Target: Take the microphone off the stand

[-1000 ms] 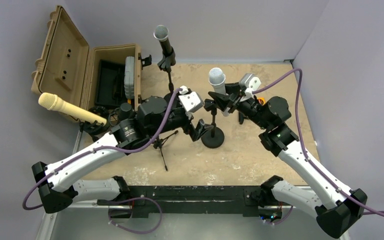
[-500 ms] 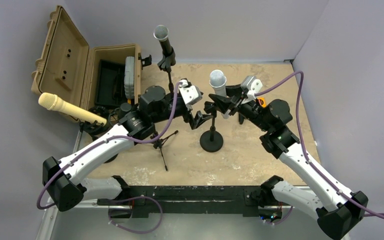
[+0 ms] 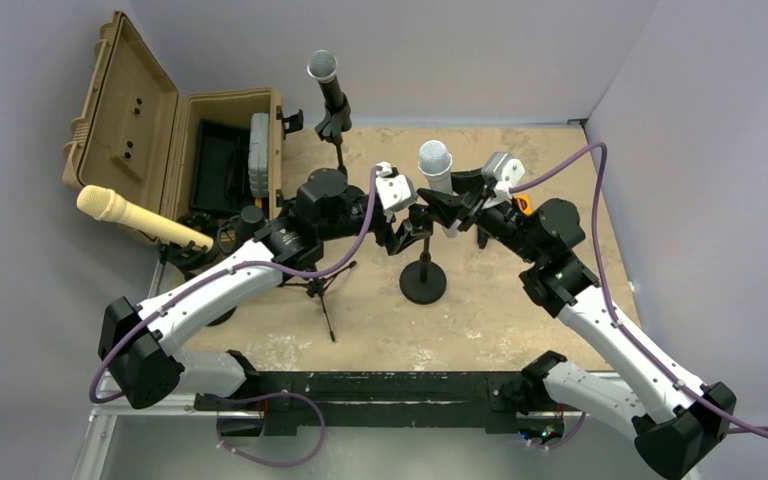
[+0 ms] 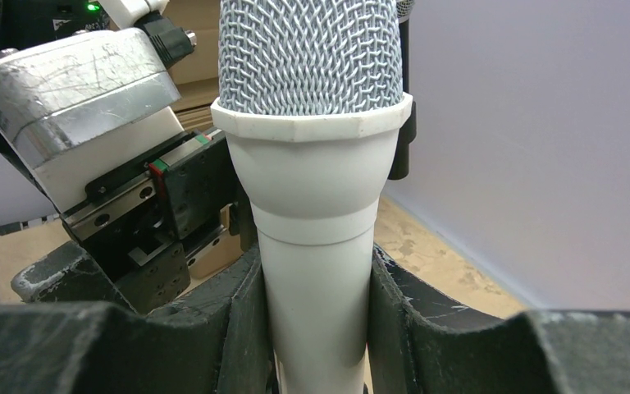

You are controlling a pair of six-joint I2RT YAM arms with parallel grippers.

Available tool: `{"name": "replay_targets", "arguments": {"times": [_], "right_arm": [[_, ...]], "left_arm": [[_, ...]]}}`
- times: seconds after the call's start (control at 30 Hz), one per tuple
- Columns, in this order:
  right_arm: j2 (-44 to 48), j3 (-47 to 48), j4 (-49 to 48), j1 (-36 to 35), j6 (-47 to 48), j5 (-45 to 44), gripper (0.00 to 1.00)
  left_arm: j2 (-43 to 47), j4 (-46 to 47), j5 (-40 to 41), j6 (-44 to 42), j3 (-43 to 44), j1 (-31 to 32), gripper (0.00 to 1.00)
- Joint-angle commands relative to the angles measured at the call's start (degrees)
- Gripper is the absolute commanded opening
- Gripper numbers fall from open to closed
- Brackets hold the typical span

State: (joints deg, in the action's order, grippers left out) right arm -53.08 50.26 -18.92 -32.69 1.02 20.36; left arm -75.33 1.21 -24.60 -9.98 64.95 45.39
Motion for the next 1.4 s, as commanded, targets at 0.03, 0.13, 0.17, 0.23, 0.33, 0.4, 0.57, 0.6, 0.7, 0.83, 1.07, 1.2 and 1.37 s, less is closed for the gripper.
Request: {"name": "replay_targets", "arguments": {"times": [0.03,0.13,0.17,0.23,0.33,0.4,0.57,0.6,0.7,0.83,1.07,1.2,1.37], "right_arm": [[1.2,0.7,-6.9,-0.2,-0.5,0.4,0.00],[0.9,0.7,-6.9,-0.2,-0.6,0.5,0.00],[0.9,0.7,-6.9,-0.3,-0.6,0.5,0.00],[0.8,0.7,-6.8,-0.2,-0.5,0.4,0.00],[0.9,0.7,-6.8,-0.3,-0.6,0.4,0.00],[1.0,0.7,-6.8,-0.3,-0.6,0.3,0.00],[1.3,0.7,-6.9,-0.3,-0.6,0.1,0.00],[1.4,0.7,-6.9,-0.2,-0.5,0.1,0.00],[1.7,0.7,-7.1,-0.2,-0.6,-0.1,0.00],[2.0,1.0,-7.5,-0.3,-0.6,-0.3,0.00],[3.4,1.9,-8.6,-0.2,-2.9,-0.9,0.00],[4.4,3.2,-9.6,-0.3,-4.0,-0.8,0.00],[6.4,3.5,-11.0,-0.3,-5.1,-1.2,0.00]], "left_arm": [[0.7,5.0,-1.2,1.0,0.0,-0.2,0.69],[0.1,4.2,-1.0,1.1,0.7,-0.2,0.65],[-0.2,3.7,-1.0,1.0,1.1,-0.2,0.63],[-0.5,3.3,-1.1,1.1,1.4,-0.2,0.60],[-0.7,3.0,-1.5,1.3,1.8,-0.2,0.53],[-0.9,2.4,-1.8,1.3,2.1,-0.2,0.48],[-1.5,0.1,-1.5,0.3,3.4,-0.2,0.27],[-1.6,-0.4,-1.5,0.0,3.5,-0.2,0.22],[-1.7,-1.1,-0.8,-0.9,3.8,-0.2,0.08],[-1.5,-1.1,-0.1,-1.4,3.3,-0.2,0.00],[-1.6,-1.1,1.3,-1.5,2.7,-0.2,0.00],[-1.6,0.0,2.2,-1.2,1.9,-0.2,0.00],[-0.5,1.3,2.6,-1.3,0.9,-0.2,0.00]]}}
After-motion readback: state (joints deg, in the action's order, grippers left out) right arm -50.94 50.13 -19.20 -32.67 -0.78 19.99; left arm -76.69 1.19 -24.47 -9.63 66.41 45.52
